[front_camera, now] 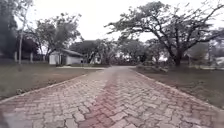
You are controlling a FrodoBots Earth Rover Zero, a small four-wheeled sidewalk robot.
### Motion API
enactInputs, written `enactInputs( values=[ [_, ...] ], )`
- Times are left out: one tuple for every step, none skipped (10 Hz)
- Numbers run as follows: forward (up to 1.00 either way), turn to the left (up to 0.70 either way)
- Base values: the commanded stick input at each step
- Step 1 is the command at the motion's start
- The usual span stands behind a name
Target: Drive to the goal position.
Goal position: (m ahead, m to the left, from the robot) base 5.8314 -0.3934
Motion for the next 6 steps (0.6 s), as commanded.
enactInputs(
  values=[
    [0.7, 0.0],
    [0.7, 0.0],
    [0.7, 0.0],
    [0.7, 0.0],
    [0.7, 0.0],
    [0.7, 0.0]
  ],
)
